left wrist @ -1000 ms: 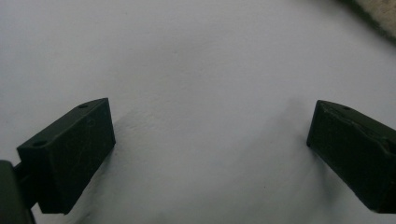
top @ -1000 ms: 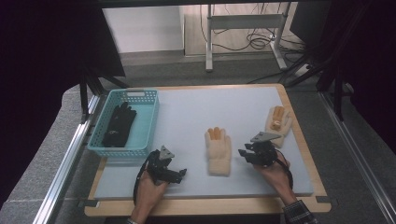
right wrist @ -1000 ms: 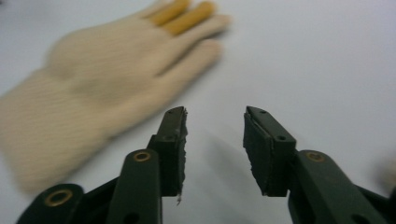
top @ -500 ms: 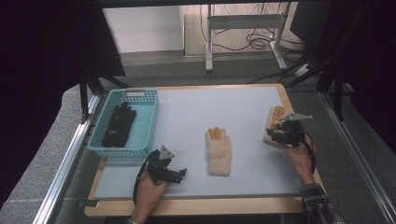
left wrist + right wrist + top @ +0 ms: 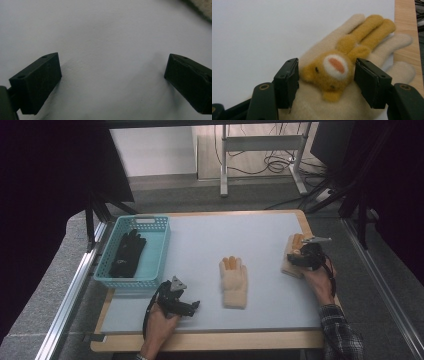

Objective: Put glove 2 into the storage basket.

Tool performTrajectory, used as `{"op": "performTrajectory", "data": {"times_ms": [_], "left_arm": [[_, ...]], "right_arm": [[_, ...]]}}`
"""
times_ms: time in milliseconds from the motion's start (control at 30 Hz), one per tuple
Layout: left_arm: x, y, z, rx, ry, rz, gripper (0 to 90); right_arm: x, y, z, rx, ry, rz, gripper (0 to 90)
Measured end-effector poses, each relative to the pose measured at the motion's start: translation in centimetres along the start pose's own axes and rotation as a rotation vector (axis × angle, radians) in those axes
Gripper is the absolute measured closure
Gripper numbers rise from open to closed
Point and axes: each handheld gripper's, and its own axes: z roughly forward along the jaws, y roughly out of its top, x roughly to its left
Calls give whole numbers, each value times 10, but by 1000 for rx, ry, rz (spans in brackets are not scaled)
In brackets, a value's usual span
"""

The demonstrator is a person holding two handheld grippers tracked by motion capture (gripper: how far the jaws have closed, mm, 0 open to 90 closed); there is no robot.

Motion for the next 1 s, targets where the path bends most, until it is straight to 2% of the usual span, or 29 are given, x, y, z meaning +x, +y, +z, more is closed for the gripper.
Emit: {"op": "performTrajectory", "data": {"times_ms": [100, 167, 267, 533, 1000], "left_arm": [[0, 0, 0, 3, 0, 3, 12], [0, 0, 0, 3, 0, 3, 12], [0, 0, 0, 3, 0, 4, 12], [0, 0, 0, 3, 0, 4, 12], [0, 0, 0, 3, 0, 3, 12]], "right_arm": [[-2, 1, 5, 8, -2, 18, 420], [-2, 1, 5, 12, 1, 38, 534], [-1, 2, 1, 14, -4, 56, 588], [7, 2, -15, -31, 28, 55, 596], [48, 14, -60, -123, 112, -33, 596]]}}
